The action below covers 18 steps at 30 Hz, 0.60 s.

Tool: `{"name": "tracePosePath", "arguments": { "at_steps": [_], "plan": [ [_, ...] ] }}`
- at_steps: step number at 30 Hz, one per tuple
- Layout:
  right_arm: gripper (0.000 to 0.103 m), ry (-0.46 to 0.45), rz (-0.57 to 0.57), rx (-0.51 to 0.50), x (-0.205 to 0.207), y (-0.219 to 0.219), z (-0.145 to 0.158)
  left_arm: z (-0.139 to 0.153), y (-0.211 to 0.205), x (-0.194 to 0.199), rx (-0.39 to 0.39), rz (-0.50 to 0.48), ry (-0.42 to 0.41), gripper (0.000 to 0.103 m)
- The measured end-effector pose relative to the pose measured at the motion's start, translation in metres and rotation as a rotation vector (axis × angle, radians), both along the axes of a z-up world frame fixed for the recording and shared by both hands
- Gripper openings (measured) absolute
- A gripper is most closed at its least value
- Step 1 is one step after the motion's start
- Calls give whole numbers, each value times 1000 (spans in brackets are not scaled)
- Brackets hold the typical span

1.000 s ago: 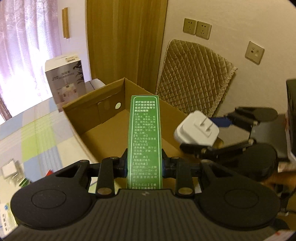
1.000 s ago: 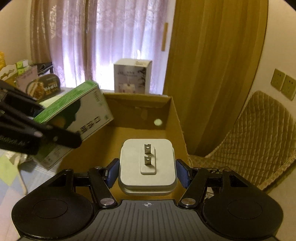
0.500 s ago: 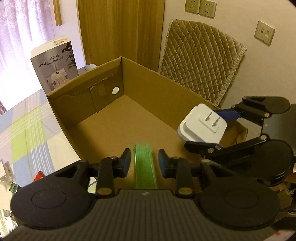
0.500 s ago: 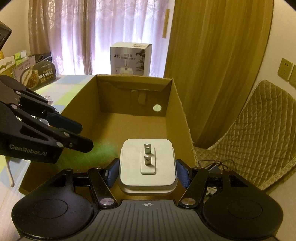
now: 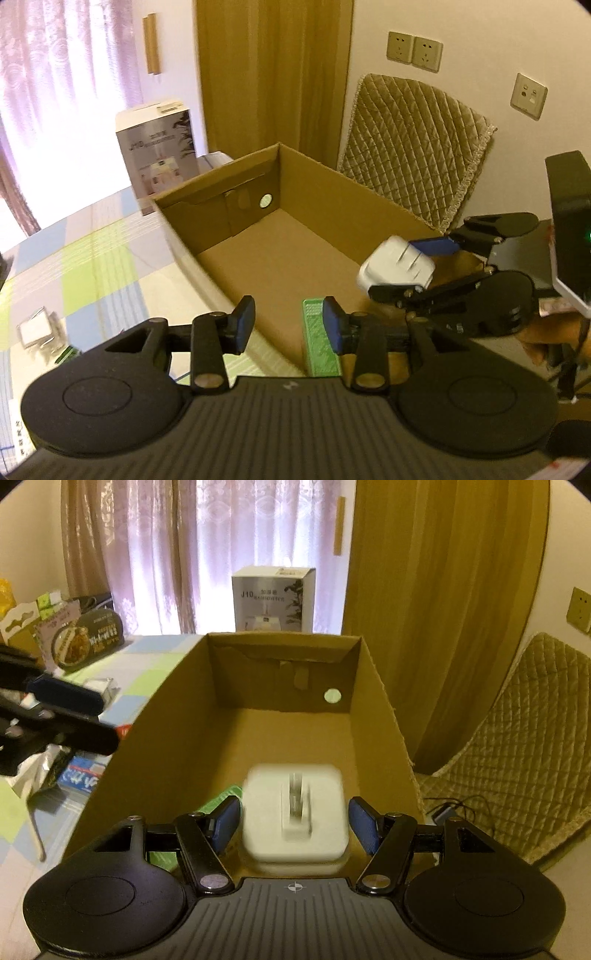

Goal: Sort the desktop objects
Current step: 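Open both grippers to drop the adapter and green box into the cardboard box, then return both grippers to the table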

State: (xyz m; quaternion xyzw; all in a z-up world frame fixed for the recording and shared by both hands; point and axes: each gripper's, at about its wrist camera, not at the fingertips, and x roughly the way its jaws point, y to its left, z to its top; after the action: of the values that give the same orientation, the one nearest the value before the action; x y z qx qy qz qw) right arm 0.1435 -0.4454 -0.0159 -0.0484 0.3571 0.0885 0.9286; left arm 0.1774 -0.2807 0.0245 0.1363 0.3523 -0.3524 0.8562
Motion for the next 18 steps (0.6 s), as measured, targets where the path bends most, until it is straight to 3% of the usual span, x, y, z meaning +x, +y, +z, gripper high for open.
{"name": "tracePosePath", "arguments": {
  "at_steps": [1, 11, 18],
  "plan": [
    [74, -5, -6, 4, 0, 0, 1, 1, 5, -1, -2, 10, -2, 37],
    [79, -80, -23, 49, -30, 14, 26, -5, 77, -32, 30, 119, -27, 44],
    [91, -144, 48, 96, -68, 62, 45, -19, 155, -53, 67, 235, 18, 62]
  ]
}}
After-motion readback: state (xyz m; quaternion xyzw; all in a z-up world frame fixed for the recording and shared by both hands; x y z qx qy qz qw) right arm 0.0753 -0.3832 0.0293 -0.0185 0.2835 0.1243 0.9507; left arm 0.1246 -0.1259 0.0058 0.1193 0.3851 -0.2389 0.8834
